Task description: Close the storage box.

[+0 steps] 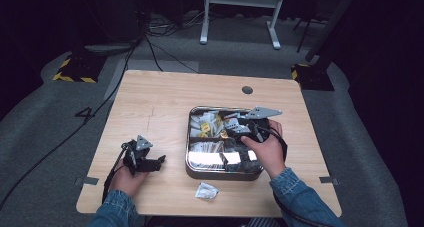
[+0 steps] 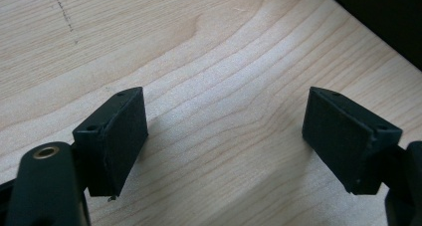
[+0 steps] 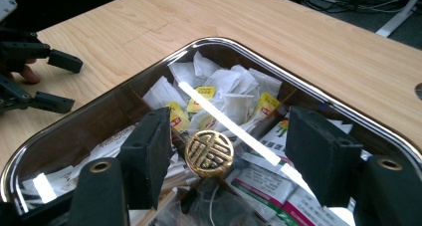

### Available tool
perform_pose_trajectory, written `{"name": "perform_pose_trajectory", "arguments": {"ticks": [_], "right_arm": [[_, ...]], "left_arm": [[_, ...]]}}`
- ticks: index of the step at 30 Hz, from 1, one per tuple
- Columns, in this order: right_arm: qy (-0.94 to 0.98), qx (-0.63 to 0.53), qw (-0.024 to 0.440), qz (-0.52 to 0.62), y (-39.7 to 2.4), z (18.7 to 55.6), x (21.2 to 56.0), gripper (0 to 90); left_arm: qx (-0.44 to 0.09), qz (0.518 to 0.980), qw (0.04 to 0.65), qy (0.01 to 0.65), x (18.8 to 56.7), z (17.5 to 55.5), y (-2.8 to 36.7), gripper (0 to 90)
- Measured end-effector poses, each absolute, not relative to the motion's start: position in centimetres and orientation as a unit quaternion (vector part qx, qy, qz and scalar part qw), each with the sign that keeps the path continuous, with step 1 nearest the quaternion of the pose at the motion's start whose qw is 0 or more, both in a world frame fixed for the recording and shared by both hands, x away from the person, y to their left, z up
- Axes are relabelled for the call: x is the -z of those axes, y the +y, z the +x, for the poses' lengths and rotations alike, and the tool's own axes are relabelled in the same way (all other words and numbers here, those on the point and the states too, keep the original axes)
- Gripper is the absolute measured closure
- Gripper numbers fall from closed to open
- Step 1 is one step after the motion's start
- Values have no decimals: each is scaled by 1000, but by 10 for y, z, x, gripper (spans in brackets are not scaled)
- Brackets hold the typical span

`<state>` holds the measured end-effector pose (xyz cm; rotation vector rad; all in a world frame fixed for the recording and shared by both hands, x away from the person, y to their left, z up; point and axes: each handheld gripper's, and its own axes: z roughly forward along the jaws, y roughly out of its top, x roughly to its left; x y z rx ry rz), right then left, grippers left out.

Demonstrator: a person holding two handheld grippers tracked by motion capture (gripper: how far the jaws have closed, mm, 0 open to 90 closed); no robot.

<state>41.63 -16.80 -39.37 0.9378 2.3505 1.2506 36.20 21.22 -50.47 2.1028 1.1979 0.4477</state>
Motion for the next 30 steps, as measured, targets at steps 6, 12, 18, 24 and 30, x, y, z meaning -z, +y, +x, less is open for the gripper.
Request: {"name": "perform_pose_trajectory", "arguments": {"ticks": [6,12,18,24,30], "right_arm": [[819,-446,159,324,-187,410,384,349],[821,-443,163,320,-209,405,379,343],[822,-442,165,320,-229,404,379,342],[812,-456,158,327,-253,402,384,339],[809,-461,161,327,-266,397,390,336]], "left_arm": [[-172,804,334,460,505,362,212,183],[-172,805,334,459,505,361,213,183],[-172,805,333,459,505,358,215,183],[-170,810,335,451,505,349,224,183],[-168,811,335,449,505,346,226,182]]}}
